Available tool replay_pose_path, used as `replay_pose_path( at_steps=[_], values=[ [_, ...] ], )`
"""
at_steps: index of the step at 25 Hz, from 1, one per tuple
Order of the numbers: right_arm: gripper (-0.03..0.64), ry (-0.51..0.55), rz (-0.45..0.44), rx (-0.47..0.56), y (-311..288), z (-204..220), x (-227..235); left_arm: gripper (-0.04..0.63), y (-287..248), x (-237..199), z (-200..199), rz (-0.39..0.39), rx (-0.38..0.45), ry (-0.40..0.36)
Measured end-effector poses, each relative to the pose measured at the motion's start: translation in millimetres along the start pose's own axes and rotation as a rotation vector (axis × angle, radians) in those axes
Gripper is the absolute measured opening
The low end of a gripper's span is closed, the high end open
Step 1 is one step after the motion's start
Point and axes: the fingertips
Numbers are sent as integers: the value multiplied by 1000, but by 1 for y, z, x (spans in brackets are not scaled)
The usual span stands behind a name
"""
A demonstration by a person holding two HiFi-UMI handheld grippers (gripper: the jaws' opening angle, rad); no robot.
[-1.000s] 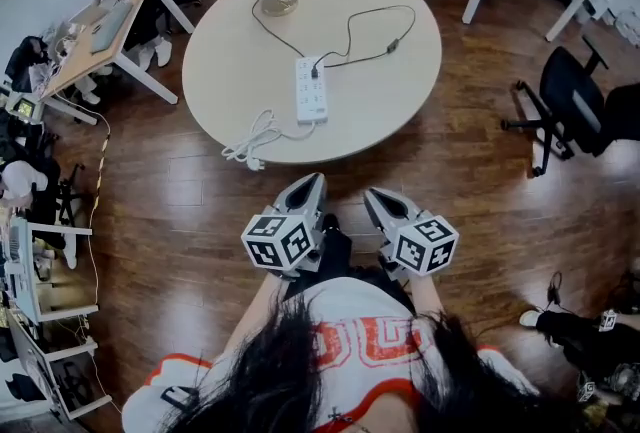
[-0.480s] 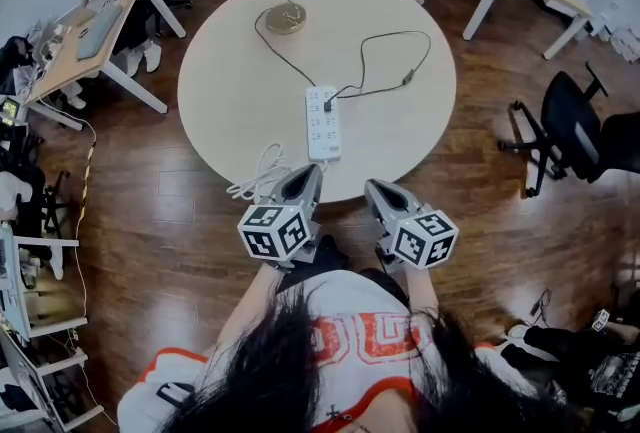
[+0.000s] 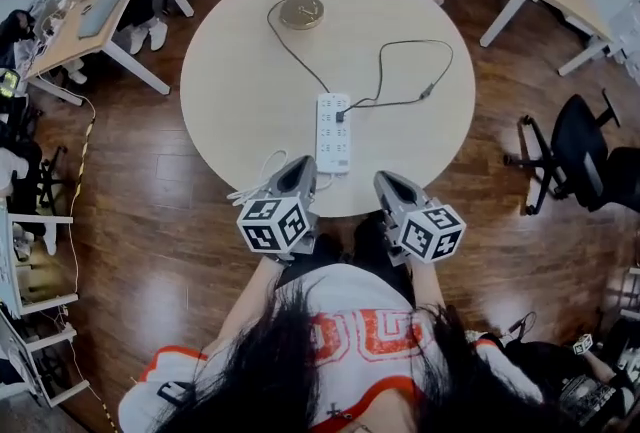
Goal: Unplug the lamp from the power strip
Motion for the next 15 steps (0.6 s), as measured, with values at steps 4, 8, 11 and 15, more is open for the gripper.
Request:
replay_pose_path(
  at_steps=[4, 8, 11, 15],
  values=[
    [0, 24, -84, -85, -22, -11, 17, 0, -16, -12, 7, -96, -1, 50],
    [0, 89, -192, -195, -43, -28, 32, 0, -31, -19, 8, -210, 36, 119],
    [0, 138, -254, -266, -58, -37, 47, 0, -45, -21, 14, -285, 42, 131],
    [0, 313, -304, -379, -75, -37, 63, 0, -65, -30, 43, -404, -35, 108]
  ],
)
Point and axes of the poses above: the fingertips, and each gripper's own axes: y backward along the fingers, x to its right, z out of its underside, and after that the axes turned 12 degrees about -z, right-handed
